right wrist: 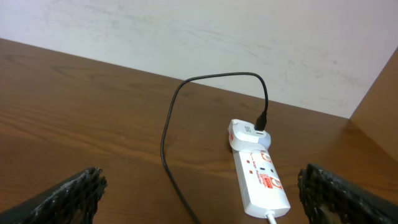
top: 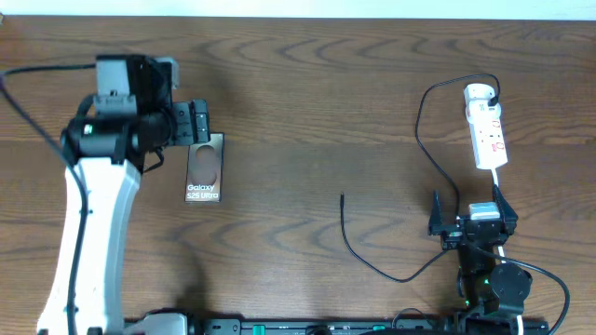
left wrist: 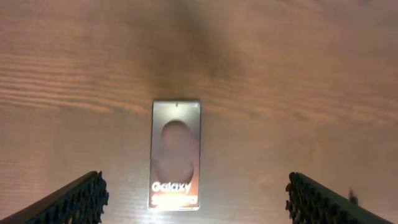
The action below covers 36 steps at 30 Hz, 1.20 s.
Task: Plug charger to phone and switch on socket
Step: 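Move the left gripper forward over the silver phone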
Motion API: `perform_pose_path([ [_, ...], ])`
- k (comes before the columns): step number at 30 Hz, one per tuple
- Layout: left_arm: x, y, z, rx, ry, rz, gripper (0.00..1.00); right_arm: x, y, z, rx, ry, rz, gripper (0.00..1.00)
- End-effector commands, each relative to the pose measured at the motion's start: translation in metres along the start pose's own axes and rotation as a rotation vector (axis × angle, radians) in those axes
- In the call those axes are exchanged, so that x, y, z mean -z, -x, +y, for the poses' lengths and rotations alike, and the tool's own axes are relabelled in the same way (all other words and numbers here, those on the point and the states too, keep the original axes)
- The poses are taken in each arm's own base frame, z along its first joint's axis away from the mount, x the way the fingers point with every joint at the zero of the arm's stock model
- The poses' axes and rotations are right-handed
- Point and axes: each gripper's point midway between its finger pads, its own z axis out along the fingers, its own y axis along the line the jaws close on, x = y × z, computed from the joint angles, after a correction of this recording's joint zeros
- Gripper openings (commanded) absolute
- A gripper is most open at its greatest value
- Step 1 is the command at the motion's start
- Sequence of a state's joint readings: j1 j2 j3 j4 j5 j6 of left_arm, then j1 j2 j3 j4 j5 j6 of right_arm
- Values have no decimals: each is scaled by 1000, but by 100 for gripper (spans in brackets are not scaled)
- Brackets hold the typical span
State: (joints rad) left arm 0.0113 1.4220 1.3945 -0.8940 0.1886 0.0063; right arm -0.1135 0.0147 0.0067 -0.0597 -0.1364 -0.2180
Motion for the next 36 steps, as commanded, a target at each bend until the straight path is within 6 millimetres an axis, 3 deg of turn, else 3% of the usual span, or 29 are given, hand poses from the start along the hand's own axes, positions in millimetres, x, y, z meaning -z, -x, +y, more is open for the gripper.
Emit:
perform_pose_path([
  [1, -11, -2, 7, -44, 27, 54, 92, 0, 0, 1, -7, 3, 0, 99],
  [7, -41, -31, 13, -22, 33, 227, 92, 0, 0, 1, -7, 3, 0, 99],
  [15, -64, -39, 16, -13, 31, 289, 91, 0, 0, 1, -7, 3, -1, 99],
  [16, -66, -40, 16, -13, 31, 289, 88, 0, 0, 1, -7, 3, 0, 99],
  [18, -68, -42, 16, -13, 31, 293, 57, 0, 0, 1, -7, 3, -1, 99],
  [19, -69, -43, 17, -12, 31, 295, 56, 0, 0, 1, -7, 3, 0, 99],
  [20, -69, -43, 17, -12, 32, 297, 68, 0, 0, 1, -7, 3, 0, 99],
  [21, -69, -43, 17, -12, 32, 297, 89, 0, 0, 1, -7, 3, 0, 99],
  [22, -69, -43, 17, -13, 32, 297, 99, 0, 0, 1, -7, 3, 0, 99],
  [29, -76, -45, 19, -15, 38, 289, 100, 0, 0, 1, -7, 3, -1, 99],
  [36, -103, -75, 32, -18, 85, 324, 100, 0, 0, 1, -7, 3, 0, 99],
])
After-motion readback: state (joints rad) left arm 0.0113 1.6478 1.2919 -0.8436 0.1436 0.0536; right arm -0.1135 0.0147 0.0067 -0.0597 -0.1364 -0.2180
